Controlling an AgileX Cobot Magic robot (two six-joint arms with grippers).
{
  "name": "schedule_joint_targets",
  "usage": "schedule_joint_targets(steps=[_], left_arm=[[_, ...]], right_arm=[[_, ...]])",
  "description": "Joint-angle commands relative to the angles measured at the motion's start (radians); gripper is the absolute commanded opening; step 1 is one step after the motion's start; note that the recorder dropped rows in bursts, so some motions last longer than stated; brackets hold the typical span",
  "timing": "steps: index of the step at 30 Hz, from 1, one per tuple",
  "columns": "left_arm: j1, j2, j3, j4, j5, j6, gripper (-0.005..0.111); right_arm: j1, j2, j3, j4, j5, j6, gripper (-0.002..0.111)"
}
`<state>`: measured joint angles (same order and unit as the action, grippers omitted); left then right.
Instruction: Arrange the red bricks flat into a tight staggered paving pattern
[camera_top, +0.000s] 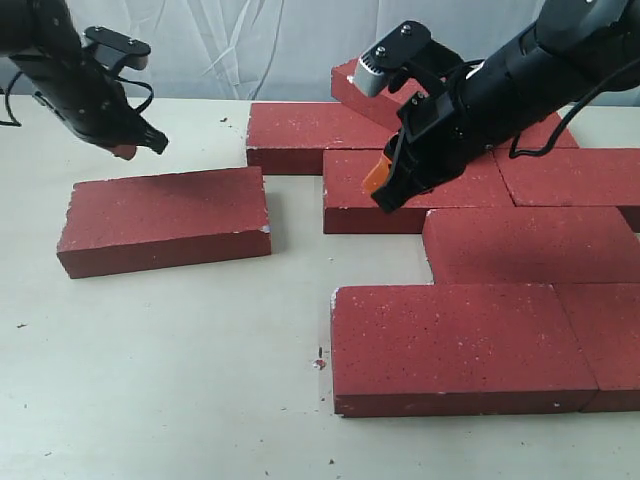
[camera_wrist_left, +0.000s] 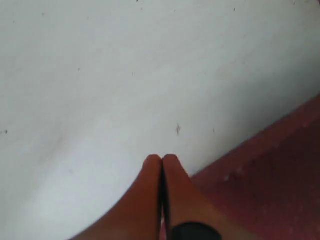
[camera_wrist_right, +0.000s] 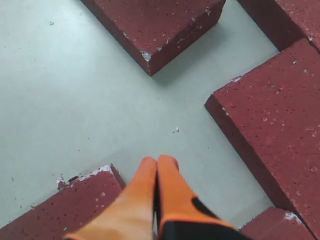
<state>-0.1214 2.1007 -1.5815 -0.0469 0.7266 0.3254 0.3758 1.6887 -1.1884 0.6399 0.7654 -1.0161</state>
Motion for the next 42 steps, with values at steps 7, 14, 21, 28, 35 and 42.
schedule_joint_targets(steps=[7, 14, 21, 28, 35, 42], left_arm=[[-0.026, 0.216, -0.234, -0.086, 0.016, -0.006, 0.0], [-0.051, 0.234, -0.276, -0.096, 0.158, -0.005, 0.0], [-0.073, 0.234, -0.293, -0.092, 0.343, 0.025, 0.0], [-0.101, 0.223, -0.293, -0.103, 0.424, 0.038, 0.0], [-0.13, 0.198, -0.293, -0.139, 0.46, 0.038, 0.0], [-0.12, 0.097, -0.293, -0.05, 0.454, 0.031, 0.0]], right_arm=[[-0.001, -0.006, 0.007, 0.047, -0.043, -0.019, -0.001], [-0.001, -0.004, 0.007, 0.047, -0.043, -0.022, -0.001], [-0.001, -0.001, 0.007, 0.045, -0.043, -0.022, -0.001], [-0.001, 0.029, 0.007, 0.044, -0.051, -0.024, -0.001], [-0.001, 0.036, 0.007, 0.045, -0.071, -0.027, -0.001], [-0.001, 0.036, 0.007, 0.051, -0.068, -0.027, -0.001]])
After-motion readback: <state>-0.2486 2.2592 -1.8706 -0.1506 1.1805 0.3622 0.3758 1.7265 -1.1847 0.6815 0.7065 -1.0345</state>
